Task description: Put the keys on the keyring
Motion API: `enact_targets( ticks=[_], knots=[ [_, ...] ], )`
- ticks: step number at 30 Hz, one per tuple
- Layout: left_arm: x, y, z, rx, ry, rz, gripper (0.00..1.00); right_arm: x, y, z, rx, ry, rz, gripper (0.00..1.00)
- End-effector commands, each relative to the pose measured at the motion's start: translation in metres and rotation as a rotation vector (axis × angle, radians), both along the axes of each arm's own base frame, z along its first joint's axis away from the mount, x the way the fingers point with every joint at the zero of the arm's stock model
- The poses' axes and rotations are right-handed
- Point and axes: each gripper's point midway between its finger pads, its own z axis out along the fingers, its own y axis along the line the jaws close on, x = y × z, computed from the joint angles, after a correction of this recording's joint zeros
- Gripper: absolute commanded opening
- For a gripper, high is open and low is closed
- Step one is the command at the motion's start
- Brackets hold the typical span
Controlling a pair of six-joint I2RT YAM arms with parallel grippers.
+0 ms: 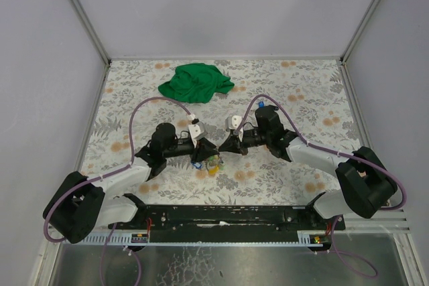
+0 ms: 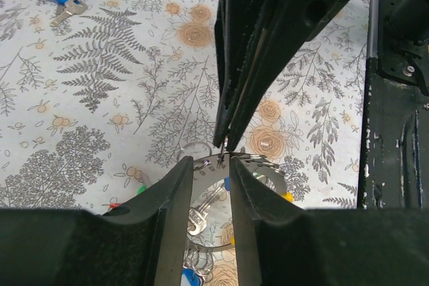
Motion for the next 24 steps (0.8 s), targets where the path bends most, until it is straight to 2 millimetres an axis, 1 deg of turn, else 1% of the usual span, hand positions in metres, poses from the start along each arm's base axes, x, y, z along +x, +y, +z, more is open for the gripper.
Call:
enact_targets(
  ticks=[1, 7, 12, 24],
  knots=[
    [0.007, -0.001, 0.018, -0.074, -0.061, 0.014, 0.28, -0.005, 0.010, 0.025, 0.104, -0.037, 0.047, 0.00],
    [0.007, 0.001, 0.023, -0.094, -0.079, 0.018, 0.28, -0.009, 0.011, 0.022, 0.114, -0.016, 0.062, 0.00],
    [0.007, 0.001, 0.024, -0.101, -0.084, 0.017, 0.21, -0.012, 0.011, 0.022, 0.121, -0.005, 0.077, 0.00],
    [-0.001, 0.000, 0.030, -0.127, -0.103, -0.020, 0.22, -0.018, 0.012, 0.017, 0.116, 0.034, 0.111, 0.00]
  ],
)
